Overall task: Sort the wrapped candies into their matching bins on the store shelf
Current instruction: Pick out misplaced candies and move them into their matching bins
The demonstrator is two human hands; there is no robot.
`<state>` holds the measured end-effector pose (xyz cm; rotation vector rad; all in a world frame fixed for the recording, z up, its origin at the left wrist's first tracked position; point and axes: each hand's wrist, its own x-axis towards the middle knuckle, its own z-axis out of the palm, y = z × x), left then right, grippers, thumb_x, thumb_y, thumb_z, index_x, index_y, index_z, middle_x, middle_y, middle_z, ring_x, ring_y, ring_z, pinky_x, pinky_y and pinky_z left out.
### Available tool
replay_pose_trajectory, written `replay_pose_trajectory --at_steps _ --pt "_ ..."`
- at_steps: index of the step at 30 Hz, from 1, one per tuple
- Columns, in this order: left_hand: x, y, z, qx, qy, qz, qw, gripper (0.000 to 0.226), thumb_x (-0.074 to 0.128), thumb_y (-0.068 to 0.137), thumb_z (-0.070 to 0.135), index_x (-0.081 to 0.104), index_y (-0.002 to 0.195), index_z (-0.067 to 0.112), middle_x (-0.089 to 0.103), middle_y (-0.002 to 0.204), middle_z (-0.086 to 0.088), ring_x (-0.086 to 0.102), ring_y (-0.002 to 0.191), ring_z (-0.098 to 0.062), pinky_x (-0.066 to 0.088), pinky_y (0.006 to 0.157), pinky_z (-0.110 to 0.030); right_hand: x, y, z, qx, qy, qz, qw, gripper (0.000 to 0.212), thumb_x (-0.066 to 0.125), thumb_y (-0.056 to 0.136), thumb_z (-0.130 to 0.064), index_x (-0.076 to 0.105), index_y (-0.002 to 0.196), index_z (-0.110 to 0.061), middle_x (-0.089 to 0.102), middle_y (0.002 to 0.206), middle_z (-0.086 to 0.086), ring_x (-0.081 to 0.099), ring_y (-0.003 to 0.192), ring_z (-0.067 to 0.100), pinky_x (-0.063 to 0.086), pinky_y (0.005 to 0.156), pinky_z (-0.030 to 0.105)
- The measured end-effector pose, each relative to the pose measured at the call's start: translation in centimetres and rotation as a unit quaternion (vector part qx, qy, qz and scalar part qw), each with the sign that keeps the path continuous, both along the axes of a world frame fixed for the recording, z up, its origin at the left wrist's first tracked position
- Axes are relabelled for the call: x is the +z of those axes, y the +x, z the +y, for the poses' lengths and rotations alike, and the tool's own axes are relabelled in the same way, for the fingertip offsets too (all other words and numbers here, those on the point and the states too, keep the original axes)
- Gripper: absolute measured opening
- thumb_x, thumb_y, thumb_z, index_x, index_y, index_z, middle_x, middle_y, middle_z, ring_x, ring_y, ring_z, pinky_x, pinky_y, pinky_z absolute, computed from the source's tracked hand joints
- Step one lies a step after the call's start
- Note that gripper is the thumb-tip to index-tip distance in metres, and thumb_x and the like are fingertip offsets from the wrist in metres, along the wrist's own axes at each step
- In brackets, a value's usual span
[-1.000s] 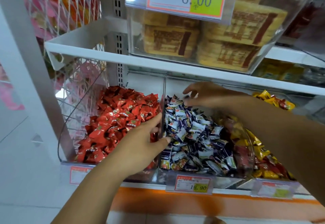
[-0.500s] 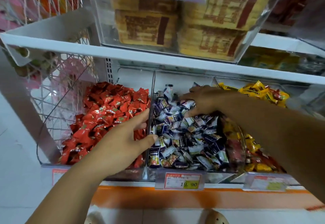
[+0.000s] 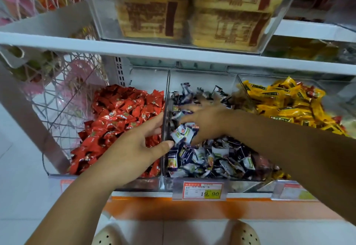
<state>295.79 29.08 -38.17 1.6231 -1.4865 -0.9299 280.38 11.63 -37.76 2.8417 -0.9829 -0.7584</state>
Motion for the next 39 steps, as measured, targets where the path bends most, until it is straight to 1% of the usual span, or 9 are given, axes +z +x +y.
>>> replay_pose_trajectory --at_steps 6,10,13,16,21,31,34,37,39 --pt "-0.3 0.3 0.1 0.004 -0.005 0.011 1.000 0.063 0.064 0.086 0.037 0.027 0.126 0.068 0.035 0.118 0.053 0.034 0.102 0.038 0.029 0.083 0.000 2.6 -2.0 -2.4 -0.091 -0.033 -0.038 0.995 0.075 0.054 0.082 -0.068 0.019 0.146 -0.051 -0.003 0.162 -0.003 -0.005 0.147 0.032 0.010 0.111 0.064" --pt "-0.2 0.2 0.0 0.005 0.000 0.013 1.000 0.068 0.065 0.086 0.036 0.029 0.138 0.058 0.037 0.128 0.046 0.033 0.105 0.035 0.028 0.088 0.001 3.6 -1.4 1.5 0.001 0.042 -0.107 0.993 0.069 0.059 0.073 -0.073 0.035 0.135 -0.056 0.010 0.160 -0.005 -0.002 0.147 0.026 0.007 0.113 0.064" --pt "-0.2 0.2 0.0 0.012 0.003 0.017 1.000 0.068 0.066 0.087 0.033 0.030 0.142 0.052 0.039 0.132 0.041 0.034 0.107 0.033 0.030 0.082 0.003 0.8 0.5 5.1 0.059 0.109 -0.029 0.992 0.071 0.059 0.077 -0.070 0.037 0.140 -0.047 0.004 0.161 -0.004 -0.015 0.146 0.023 -0.004 0.111 0.066" --pt "-0.4 0.2 0.0 0.014 -0.003 0.018 1.000 0.070 0.066 0.087 0.032 0.029 0.144 0.049 0.038 0.138 0.037 0.035 0.115 0.027 0.028 0.088 -0.001 -1.9 1.2 5.3 0.070 0.045 0.053 0.995 0.076 0.052 0.080 -0.070 0.024 0.147 -0.045 -0.006 0.160 -0.001 -0.024 0.143 0.030 -0.013 0.107 0.069" --pt "-0.1 0.1 0.1 0.006 0.003 0.023 1.000 0.063 0.065 0.087 0.033 0.030 0.126 0.068 0.039 0.110 0.058 0.034 0.106 0.033 0.027 0.089 -0.005 -1.3 0.6 1.8 0.077 -0.046 -0.011 0.996 0.065 0.051 0.081 -0.071 0.039 0.139 -0.045 0.001 0.159 -0.011 -0.007 0.147 0.024 0.002 0.111 0.066" --pt "-0.1 0.2 0.2 0.008 0.016 0.011 1.000 0.072 0.064 0.087 0.036 0.024 0.145 0.049 0.030 0.131 0.041 0.030 0.103 0.034 0.025 0.086 -0.003 2.2 -3.6 -3.4 -0.034 -0.033 -0.077 0.996 0.054 0.056 0.085 -0.061 0.044 0.136 -0.046 0.000 0.160 -0.013 0.002 0.147 0.021 0.012 0.114 0.058" --pt "0.0 0.2 0.1 0.010 0.017 0.009 1.000 0.072 0.064 0.086 0.038 0.024 0.145 0.049 0.030 0.135 0.039 0.030 0.104 0.034 0.026 0.091 -0.007 3.7 -3.5 -2.1 -0.050 -0.027 -0.089 0.994 0.046 0.055 0.086 -0.061 0.051 0.130 -0.047 0.016 0.159 -0.009 0.010 0.145 0.024 0.011 0.114 0.058" --pt "0.0 0.3 0.2 0.007 0.014 0.014 1.000 0.069 0.065 0.085 0.039 0.026 0.139 0.056 0.033 0.129 0.045 0.032 0.105 0.033 0.026 0.096 -0.012 3.5 -1.2 1.7 0.066 -0.022 -0.177 0.982 0.041 0.055 0.086 -0.059 0.061 0.122 -0.041 0.042 0.146 -0.006 0.022 0.142 0.024 0.016 0.115 0.051" --pt "-0.1 0.3 0.1 0.007 0.011 0.020 1.000 0.066 0.066 0.085 0.037 0.028 0.131 0.063 0.036 0.119 0.052 0.035 0.105 0.033 0.028 0.096 -0.010 1.8 0.5 4.5 0.128 0.025 -0.133 0.982 0.049 0.056 0.083 -0.064 0.061 0.123 -0.037 0.045 0.140 -0.004 0.014 0.144 0.023 0.003 0.115 0.059"
